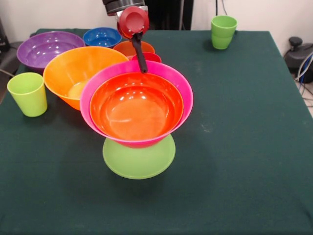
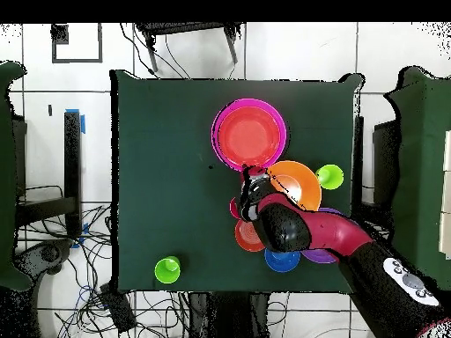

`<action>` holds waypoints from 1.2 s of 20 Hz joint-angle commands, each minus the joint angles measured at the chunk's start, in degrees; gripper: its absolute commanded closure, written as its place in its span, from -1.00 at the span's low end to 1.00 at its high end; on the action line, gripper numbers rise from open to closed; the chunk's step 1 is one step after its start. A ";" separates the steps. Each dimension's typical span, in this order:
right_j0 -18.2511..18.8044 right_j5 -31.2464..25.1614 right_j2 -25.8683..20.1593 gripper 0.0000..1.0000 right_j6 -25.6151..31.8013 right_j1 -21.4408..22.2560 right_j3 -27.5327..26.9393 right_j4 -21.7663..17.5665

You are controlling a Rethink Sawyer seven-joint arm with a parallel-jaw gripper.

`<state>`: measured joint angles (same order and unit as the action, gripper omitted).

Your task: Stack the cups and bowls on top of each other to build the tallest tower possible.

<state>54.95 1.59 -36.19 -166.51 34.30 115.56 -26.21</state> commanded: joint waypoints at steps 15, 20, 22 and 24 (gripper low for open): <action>-1.19 -7.44 -3.14 -1.00 3.15 0.53 -1.34 0.77; -0.34 -8.03 -4.25 -1.00 2.71 1.97 0.11 1.64; 0.15 -9.17 -5.10 -1.00 2.39 3.76 1.31 2.68; 0.18 -10.12 -5.41 -1.00 1.83 5.47 2.49 3.80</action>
<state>55.46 0.67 -38.64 -166.51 36.81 115.77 -25.35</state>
